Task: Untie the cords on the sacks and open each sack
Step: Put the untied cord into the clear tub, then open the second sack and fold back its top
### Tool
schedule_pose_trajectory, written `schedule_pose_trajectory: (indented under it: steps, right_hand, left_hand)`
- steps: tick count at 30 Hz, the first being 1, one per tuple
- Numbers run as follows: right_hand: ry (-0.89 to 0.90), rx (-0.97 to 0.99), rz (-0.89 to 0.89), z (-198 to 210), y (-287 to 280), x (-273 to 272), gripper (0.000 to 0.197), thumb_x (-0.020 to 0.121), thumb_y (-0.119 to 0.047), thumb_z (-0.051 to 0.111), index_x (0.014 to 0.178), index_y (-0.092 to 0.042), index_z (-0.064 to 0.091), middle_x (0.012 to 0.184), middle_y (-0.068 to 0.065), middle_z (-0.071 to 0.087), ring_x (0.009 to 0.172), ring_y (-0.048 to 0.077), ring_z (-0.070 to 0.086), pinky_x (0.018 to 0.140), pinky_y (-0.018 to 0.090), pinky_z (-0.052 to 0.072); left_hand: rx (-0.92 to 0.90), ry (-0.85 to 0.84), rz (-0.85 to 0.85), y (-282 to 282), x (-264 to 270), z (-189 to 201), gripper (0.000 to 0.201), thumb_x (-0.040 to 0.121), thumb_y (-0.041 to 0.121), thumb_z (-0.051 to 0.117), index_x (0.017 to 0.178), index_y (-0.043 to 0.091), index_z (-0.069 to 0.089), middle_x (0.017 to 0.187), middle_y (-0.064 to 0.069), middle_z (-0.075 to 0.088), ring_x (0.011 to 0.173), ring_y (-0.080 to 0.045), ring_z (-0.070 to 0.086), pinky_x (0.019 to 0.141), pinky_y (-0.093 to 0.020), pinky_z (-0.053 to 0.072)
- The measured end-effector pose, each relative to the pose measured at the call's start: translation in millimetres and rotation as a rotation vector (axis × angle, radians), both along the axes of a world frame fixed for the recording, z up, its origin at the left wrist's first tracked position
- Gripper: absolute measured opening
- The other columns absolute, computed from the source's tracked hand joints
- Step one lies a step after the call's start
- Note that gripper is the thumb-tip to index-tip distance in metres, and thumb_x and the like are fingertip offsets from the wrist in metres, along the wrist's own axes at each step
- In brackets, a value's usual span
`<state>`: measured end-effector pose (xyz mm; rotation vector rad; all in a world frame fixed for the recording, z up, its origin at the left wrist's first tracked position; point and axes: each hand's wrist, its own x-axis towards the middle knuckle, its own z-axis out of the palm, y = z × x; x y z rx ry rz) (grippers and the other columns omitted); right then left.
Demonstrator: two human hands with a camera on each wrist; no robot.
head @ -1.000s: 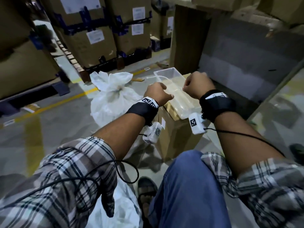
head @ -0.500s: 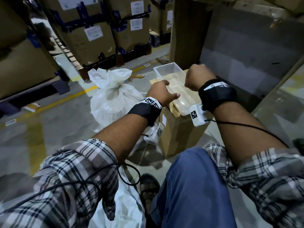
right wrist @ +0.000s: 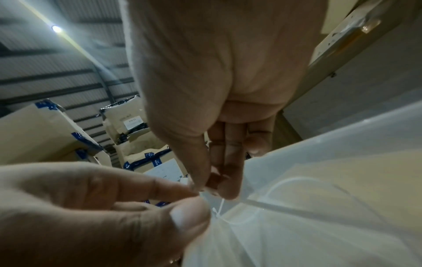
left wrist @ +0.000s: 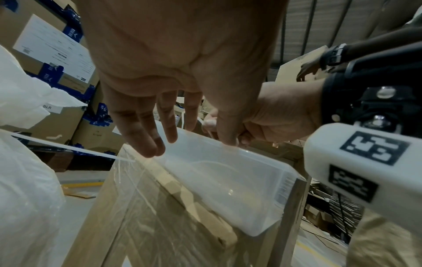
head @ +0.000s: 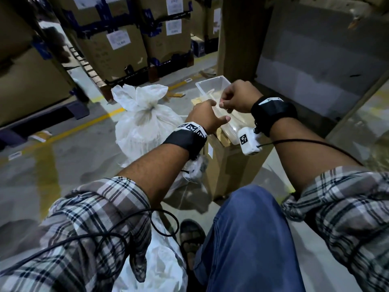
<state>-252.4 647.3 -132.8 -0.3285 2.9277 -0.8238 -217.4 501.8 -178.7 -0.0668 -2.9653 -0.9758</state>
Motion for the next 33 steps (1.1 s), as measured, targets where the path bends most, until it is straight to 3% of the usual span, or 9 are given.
schedule_pose_trajectory:
  steps: [4,8,10,16,19,22,26,29,33]
  right_hand:
    - [-0.056,0.044,-0.074,-5.1,1.7,1.3,0.007,0.089,-0.017,0.073,0.083,-0.014,0.075,0.074,0.002,0.076,0.069,0.008,0.074,0.083,0.031,0.058]
    - [-0.125,0.125,-0.104,-6.6,2.4,7.0,0.008,0.088,-0.014,0.073,0.081,-0.012,0.077,0.073,0.004,0.076,0.067,0.009,0.075,0.059,0.024,0.053]
    - [-0.140,0.182,-0.088,-5.9,2.1,10.9,0.006,0.087,-0.013,0.073,0.083,-0.012,0.077,0.074,0.004,0.076,0.068,0.010,0.075,0.056,0.023,0.052]
    - [-0.021,0.255,-0.140,1.8,3.2,11.8,0.008,0.087,-0.014,0.073,0.091,-0.009,0.079,0.088,0.012,0.076,0.082,0.022,0.074,0.084,0.040,0.061]
    - [0.047,0.195,-0.191,10.6,-3.8,12.5,0.017,0.087,-0.018,0.071,0.101,-0.008,0.076,0.104,0.016,0.072,0.093,0.030,0.071,0.088,0.045,0.059]
    - [0.153,0.150,-0.193,21.1,-28.8,19.8,0.019,0.086,-0.019,0.063,0.099,-0.011,0.075,0.107,0.015,0.070,0.095,0.032,0.069,0.089,0.042,0.058]
    - [0.195,0.093,-0.085,32.1,-85.8,45.5,0.016,0.085,-0.019,0.061,0.085,-0.012,0.075,0.093,0.013,0.072,0.091,0.030,0.068,0.084,0.039,0.057]
    - [0.164,0.029,0.054,30.9,-136.6,79.2,0.015,0.083,-0.021,0.064,0.074,-0.012,0.072,0.080,0.009,0.070,0.084,0.025,0.067,0.070,0.030,0.047]
    - [0.056,0.062,0.385,-4.1,-203.4,148.4,0.012,0.082,-0.023,0.066,0.083,-0.017,0.076,0.082,0.006,0.074,0.082,0.021,0.067,0.064,0.024,0.040]
  left_hand:
    - [-0.006,0.003,-0.003,-2.1,1.8,-1.1,0.081,0.080,0.058,0.076,0.145,0.020,0.048,0.141,-0.005,0.059,0.126,-0.021,0.059,0.099,-0.038,0.051]
    - [-0.001,0.016,-0.017,-5.1,2.3,-2.4,0.080,0.078,0.060,0.076,0.142,0.021,0.049,0.137,-0.006,0.061,0.120,-0.021,0.061,0.088,-0.032,0.050]
    - [-0.010,0.022,-0.027,-4.9,1.6,-2.3,0.081,0.078,0.062,0.075,0.143,0.021,0.048,0.138,-0.006,0.060,0.120,-0.022,0.061,0.087,-0.031,0.048]
    - [-0.030,0.039,-0.055,-4.6,-0.3,-3.6,0.079,0.084,0.062,0.069,0.145,0.018,0.046,0.143,-0.008,0.056,0.128,-0.023,0.057,0.100,-0.038,0.050]
    - [-0.020,0.045,-0.023,-9.9,1.8,-0.9,0.071,0.089,0.056,0.067,0.145,0.017,0.048,0.141,-0.009,0.058,0.125,-0.024,0.059,0.101,-0.037,0.049]
    - [-0.044,0.031,-0.011,-29.4,10.1,4.7,0.061,0.092,0.048,0.065,0.143,0.017,0.051,0.138,-0.010,0.061,0.124,-0.025,0.059,0.102,-0.036,0.048]
    - [-0.084,-0.005,-0.003,-83.2,39.5,14.5,0.048,0.094,0.041,0.065,0.134,0.016,0.060,0.128,-0.007,0.068,0.117,-0.023,0.063,0.094,-0.029,0.047]
    - [-0.137,-0.065,-0.007,-139.2,79.4,21.0,0.035,0.093,0.040,0.066,0.119,0.016,0.070,0.117,-0.005,0.073,0.107,-0.021,0.067,0.092,-0.029,0.051]
    - [-0.221,-0.181,0.001,-222.8,157.6,9.5,0.015,0.090,0.039,0.070,0.087,0.024,0.069,0.101,0.001,0.076,0.089,-0.019,0.068,0.078,-0.025,0.049]
